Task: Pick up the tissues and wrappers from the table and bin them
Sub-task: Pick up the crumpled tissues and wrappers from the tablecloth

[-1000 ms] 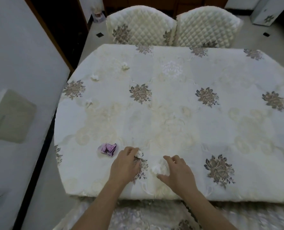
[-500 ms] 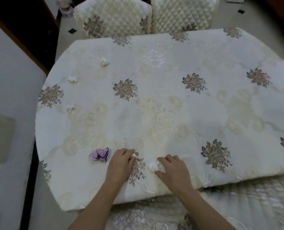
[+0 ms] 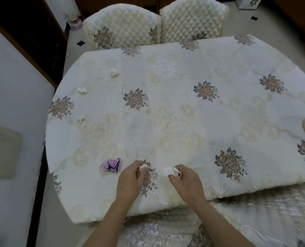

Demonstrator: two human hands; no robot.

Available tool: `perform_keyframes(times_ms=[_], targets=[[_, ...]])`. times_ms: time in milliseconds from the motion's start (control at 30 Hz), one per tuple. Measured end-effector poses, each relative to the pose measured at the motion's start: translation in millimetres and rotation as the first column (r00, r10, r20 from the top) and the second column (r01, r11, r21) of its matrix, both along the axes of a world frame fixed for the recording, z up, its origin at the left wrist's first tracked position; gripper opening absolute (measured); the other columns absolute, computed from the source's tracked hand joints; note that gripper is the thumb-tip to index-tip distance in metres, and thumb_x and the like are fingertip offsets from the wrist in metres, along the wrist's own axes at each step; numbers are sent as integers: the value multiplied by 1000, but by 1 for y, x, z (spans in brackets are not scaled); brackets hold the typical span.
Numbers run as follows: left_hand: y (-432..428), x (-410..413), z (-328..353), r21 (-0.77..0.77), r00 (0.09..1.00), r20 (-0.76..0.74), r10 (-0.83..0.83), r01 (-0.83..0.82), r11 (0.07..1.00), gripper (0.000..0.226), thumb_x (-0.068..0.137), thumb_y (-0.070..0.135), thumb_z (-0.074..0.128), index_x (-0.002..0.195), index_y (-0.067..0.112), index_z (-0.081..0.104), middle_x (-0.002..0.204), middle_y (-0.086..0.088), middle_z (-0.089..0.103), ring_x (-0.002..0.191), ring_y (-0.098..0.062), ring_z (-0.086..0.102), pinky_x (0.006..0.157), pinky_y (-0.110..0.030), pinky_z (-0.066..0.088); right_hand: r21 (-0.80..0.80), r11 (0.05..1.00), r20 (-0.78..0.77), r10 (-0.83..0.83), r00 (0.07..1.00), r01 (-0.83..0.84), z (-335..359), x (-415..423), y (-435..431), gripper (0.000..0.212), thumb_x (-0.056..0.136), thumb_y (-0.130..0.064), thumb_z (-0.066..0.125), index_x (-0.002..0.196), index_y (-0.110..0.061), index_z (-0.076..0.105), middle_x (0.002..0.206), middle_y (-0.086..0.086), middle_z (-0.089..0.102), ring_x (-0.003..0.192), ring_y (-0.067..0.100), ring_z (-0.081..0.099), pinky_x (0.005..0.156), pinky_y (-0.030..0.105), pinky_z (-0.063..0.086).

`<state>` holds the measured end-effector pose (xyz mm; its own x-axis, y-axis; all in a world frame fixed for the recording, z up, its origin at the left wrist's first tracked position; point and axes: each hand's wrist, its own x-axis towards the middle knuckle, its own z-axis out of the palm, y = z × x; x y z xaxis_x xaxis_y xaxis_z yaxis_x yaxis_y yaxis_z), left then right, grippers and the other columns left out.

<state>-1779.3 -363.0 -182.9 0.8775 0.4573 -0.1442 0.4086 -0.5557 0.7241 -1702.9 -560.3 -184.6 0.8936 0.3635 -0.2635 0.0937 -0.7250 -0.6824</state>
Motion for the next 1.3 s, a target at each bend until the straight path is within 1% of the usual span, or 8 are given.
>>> perform_keyframes(times_ms=[133, 300, 433, 600, 767, 967, 1100, 1300], targets=[[-11, -6, 24, -118, 996, 60, 61, -53, 992, 8, 91, 35, 66, 98, 34, 65, 70, 5, 65, 66, -8, 61, 61, -30, 52, 136, 989, 68, -65, 996, 55, 30, 2, -1, 12, 85, -28, 71, 82, -33, 60, 65, -10, 60, 63, 10, 57, 57, 28, 46], [-29, -4, 73, -175, 972, 192, 135, -102, 979, 5, 91, 29, 66, 94, 33, 65, 71, 12, 66, 68, -5, 62, 58, -17, 46, 241, 967, 107, -109, 988, 81, 73, 6, -4, 8, 88, -32, 68, 87, -36, 62, 70, -11, 64, 69, 7, 60, 61, 28, 50], [-39, 2, 111, -244, 940, 269, 210, -145, 959, 8, 91, 24, 66, 92, 32, 66, 72, 12, 65, 64, -6, 61, 56, -24, 49, 303, 951, 139, -111, 984, 65, 107, 14, -4, 4, 89, -35, 65, 89, -36, 61, 73, -7, 64, 68, 10, 61, 62, 37, 51], [-41, 10, 151, -156, 907, 370, 203, -155, 976, 6, 90, 25, 68, 91, 30, 67, 71, 4, 64, 67, -9, 60, 53, -20, 46, 368, 929, 203, -128, 971, 46, 143, 20, 0, 6, 88, -33, 65, 89, -35, 60, 72, -7, 63, 70, 12, 61, 65, 39, 51], [-52, 11, 172, -140, 889, 410, 203, -159, 977, 6, 89, 25, 68, 87, 30, 67, 73, 8, 64, 67, -10, 61, 55, -25, 47, 425, 905, 235, -123, 964, 12, 167, 16, -2, 4, 88, -32, 65, 92, -31, 63, 75, -8, 65, 70, 10, 60, 64, 38, 53], [-71, 11, 178, -135, 881, 430, 198, -155, 979, 8, 89, 26, 69, 86, 33, 67, 76, 14, 64, 67, -11, 61, 54, -22, 47, 437, 899, 239, -137, 961, 20, 178, 11, -20, 6, 88, -27, 67, 89, -31, 63, 74, -8, 65, 73, 10, 59, 65, 35, 51], [-93, 21, 172, -159, 874, 454, 172, -111, 981, 8, 89, 22, 69, 87, 30, 68, 77, 11, 63, 66, -13, 60, 54, -20, 45, 422, 900, 234, -220, 947, 104, 177, 12, -44, 8, 87, -25, 68, 90, -31, 64, 74, -8, 65, 73, 11, 59, 65, 33, 50], [-149, 53, 156, -197, 889, 455, -47, 152, 969, 5, 89, 24, 69, 89, 29, 69, 81, 14, 64, 68, -13, 60, 52, -17, 42, 370, 863, 223, -442, 869, 344, 172, -3, -113, 5, 87, -29, 65, 91, -31, 64, 76, -10, 68, 72, 7, 63, 66, 28, 52]])
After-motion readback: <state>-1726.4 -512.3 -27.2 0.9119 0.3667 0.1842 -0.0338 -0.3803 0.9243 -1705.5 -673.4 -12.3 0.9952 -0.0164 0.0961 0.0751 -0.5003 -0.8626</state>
